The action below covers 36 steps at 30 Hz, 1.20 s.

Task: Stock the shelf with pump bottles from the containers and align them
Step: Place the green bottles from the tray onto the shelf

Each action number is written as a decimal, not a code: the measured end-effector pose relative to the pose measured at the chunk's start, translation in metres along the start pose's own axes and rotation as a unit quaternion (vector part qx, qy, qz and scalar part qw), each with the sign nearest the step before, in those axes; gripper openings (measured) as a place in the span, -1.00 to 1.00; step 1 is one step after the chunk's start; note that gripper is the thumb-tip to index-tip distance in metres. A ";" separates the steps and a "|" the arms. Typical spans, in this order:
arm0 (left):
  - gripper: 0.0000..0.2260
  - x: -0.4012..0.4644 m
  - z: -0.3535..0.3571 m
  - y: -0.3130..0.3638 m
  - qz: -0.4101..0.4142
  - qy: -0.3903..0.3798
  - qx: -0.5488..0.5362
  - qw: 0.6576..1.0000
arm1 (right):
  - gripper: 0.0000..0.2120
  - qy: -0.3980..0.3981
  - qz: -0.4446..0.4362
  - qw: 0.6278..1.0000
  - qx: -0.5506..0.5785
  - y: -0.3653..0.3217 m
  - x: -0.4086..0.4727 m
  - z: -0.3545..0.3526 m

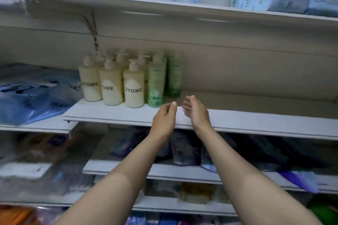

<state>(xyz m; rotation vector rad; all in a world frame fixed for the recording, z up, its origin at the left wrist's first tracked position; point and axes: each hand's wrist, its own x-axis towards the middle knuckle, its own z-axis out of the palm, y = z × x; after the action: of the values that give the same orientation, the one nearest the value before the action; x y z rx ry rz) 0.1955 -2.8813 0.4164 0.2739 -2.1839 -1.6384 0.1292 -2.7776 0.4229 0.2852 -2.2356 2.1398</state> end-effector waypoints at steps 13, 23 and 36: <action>-0.84 -0.196 -0.076 -0.220 -0.145 0.019 -0.019 0.989 | -0.68 -0.045 0.145 0.980 -0.131 0.186 -0.235 0.040; -0.53 -0.341 -0.115 -0.349 -0.311 -0.149 0.161 0.925 | -0.74 -0.124 0.487 0.851 -0.154 0.330 -0.367 0.033; -0.37 -0.358 -0.116 -0.400 -0.252 -0.279 0.383 0.844 | -0.29 -0.133 0.547 0.810 -0.165 0.371 -0.410 0.048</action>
<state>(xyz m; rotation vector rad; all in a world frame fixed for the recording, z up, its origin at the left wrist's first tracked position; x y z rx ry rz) 0.5358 -2.9636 -0.0066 0.7116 -3.4004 -1.0122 0.4796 -2.7678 -0.0074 -1.0417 -3.3919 1.9737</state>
